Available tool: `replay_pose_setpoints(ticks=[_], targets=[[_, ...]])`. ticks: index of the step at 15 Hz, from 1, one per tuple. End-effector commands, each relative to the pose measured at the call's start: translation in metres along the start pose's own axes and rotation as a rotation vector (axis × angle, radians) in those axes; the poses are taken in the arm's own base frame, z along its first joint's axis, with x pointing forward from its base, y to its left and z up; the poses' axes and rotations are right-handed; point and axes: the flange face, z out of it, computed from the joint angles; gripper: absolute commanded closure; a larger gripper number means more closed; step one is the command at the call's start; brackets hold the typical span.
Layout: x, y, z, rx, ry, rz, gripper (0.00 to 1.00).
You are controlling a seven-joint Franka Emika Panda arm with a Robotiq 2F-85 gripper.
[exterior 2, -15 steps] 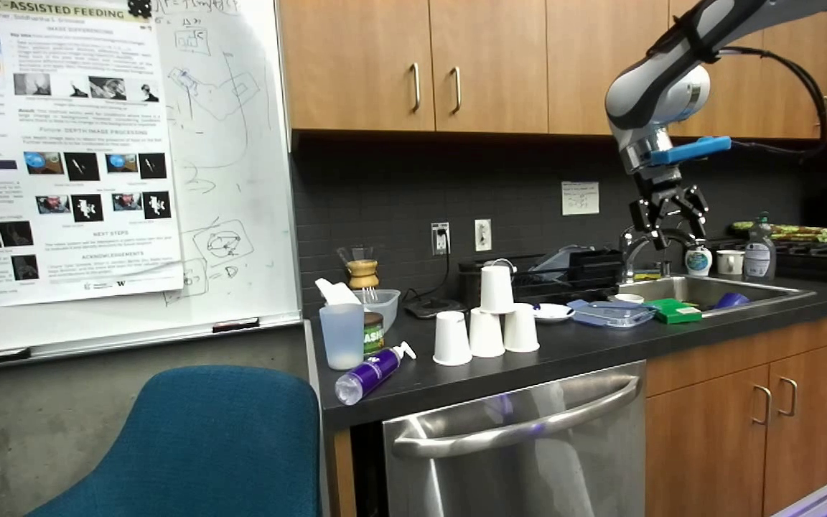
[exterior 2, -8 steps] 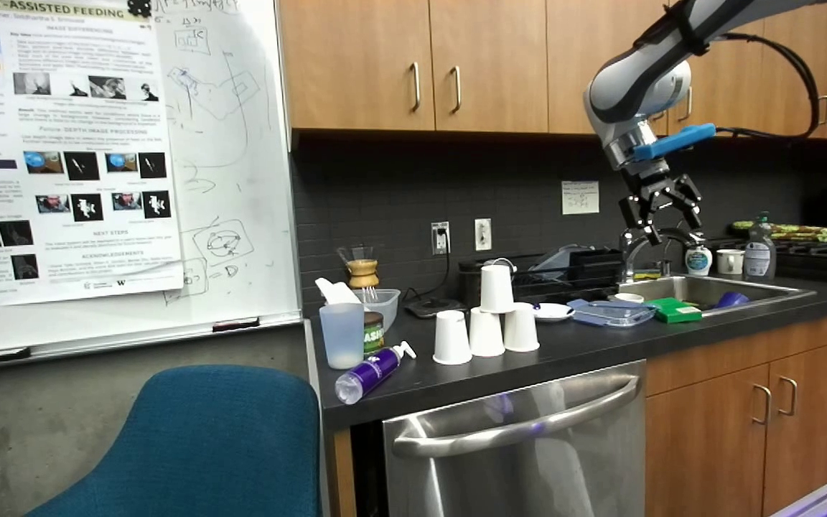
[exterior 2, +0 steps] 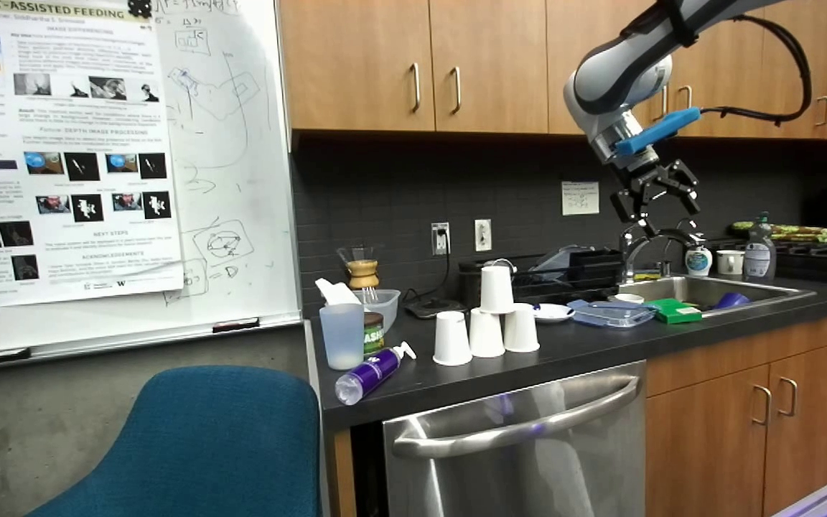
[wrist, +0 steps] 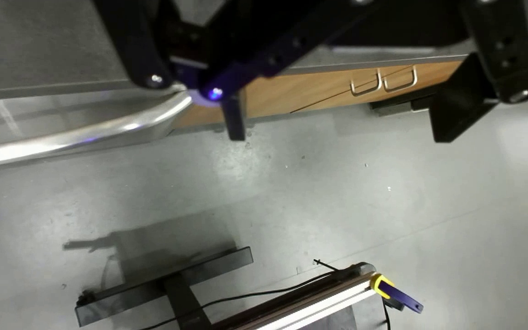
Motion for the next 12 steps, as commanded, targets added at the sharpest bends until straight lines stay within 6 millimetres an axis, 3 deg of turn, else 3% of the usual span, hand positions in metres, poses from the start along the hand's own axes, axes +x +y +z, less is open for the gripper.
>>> replay_pose_setpoints(ticks=[1, 12], targets=[[-0.004, -0.017, -0.012, -0.067, -0.012, 0.07, 0.0], [-0.031, -0.072, -0.045, -0.156, -0.011, 0.102, 0.0]])
